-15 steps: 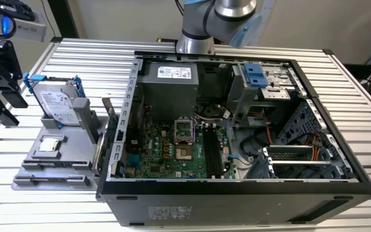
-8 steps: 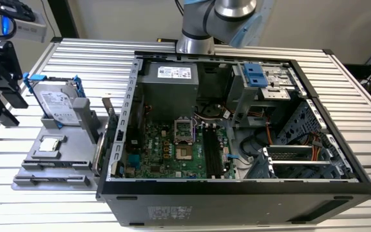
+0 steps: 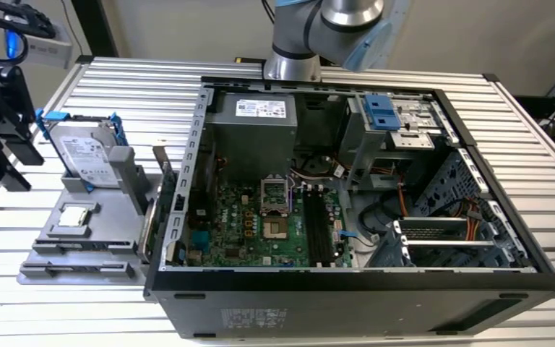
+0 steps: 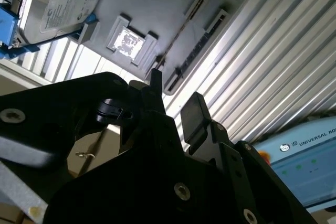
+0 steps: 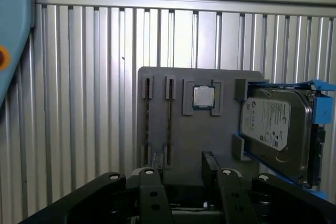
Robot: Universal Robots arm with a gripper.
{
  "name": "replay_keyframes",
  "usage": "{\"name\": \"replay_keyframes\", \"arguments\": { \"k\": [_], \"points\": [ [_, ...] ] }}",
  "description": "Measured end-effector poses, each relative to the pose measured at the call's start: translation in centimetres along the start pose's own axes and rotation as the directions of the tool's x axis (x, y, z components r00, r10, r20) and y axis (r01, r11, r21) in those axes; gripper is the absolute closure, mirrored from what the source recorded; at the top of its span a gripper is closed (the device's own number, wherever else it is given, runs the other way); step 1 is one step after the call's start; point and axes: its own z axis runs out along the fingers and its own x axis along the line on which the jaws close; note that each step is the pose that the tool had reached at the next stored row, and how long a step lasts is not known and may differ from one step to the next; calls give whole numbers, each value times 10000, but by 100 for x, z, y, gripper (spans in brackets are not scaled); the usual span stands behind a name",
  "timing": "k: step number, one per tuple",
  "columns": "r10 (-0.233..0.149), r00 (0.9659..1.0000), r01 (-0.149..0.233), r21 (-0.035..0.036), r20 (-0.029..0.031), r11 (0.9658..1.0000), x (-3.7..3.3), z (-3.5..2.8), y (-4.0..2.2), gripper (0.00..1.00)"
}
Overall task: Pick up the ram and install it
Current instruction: 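Pick up the ram and move it above insertion slot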
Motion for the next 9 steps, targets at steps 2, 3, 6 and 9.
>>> {"name": "replay_keyframes", "arguments": {
  "k": [2,3,6,9],
  "points": [
    [0,10000,0,-1,-1,10000,1,18,0,0],
    [0,10000,0,-1,-1,10000,2,26,-1,0],
    [0,10000,0,1,0,10000,4,51,-1,0],
    [0,10000,0,0,-1,10000,6,81,-2,0]
  ]
}}
